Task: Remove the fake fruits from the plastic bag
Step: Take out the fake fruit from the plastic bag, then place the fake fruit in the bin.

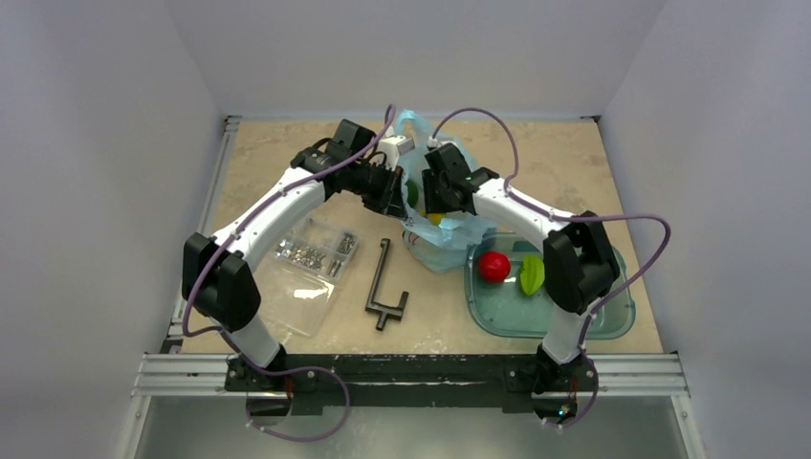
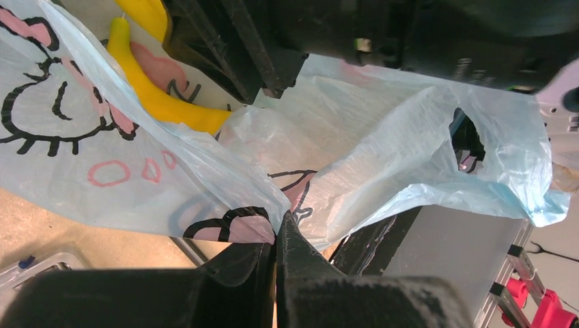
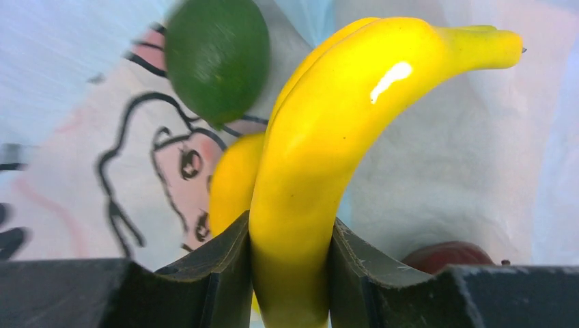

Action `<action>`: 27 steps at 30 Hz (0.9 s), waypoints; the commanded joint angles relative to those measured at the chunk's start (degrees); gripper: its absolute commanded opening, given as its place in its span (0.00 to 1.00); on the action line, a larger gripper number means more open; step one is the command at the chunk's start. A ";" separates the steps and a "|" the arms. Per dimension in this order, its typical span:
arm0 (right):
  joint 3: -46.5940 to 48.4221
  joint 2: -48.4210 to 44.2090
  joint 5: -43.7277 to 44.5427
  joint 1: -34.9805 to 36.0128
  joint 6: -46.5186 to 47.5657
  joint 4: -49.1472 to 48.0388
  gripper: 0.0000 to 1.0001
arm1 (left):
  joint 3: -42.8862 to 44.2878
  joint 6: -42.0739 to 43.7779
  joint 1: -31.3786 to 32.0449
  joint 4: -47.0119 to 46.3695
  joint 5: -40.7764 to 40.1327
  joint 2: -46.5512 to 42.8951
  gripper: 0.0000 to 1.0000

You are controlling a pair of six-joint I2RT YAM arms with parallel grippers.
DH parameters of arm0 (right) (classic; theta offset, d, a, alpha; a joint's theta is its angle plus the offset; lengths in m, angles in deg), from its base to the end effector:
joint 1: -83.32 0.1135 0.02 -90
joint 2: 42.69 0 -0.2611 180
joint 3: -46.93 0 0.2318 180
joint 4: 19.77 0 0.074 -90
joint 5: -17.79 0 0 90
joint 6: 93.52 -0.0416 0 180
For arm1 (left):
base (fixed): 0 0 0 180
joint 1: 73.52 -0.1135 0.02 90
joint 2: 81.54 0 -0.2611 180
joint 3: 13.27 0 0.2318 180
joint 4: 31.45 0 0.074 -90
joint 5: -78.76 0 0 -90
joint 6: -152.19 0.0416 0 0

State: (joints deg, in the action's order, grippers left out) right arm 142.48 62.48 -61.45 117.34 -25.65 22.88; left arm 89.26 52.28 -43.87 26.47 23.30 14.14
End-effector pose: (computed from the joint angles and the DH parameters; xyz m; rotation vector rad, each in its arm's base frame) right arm 0.3252 0.2102 0.2359 -0.1767 2.4641 0.1919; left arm 0.2873 -0.1907 0.3167 0.7021 2.4260 -1.0347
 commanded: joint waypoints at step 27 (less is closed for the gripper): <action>-8.54 -37.31 -11.27 -0.82 -0.47 -11.33 0.05 | 2.21 0.60 -0.04 -0.02 -0.09 1.58 0.00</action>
State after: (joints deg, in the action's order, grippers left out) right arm 135.33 31.35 -75.55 116.64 -28.90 5.12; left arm 89.28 52.30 -43.87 26.49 23.15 14.80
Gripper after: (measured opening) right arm 0.349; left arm 0.003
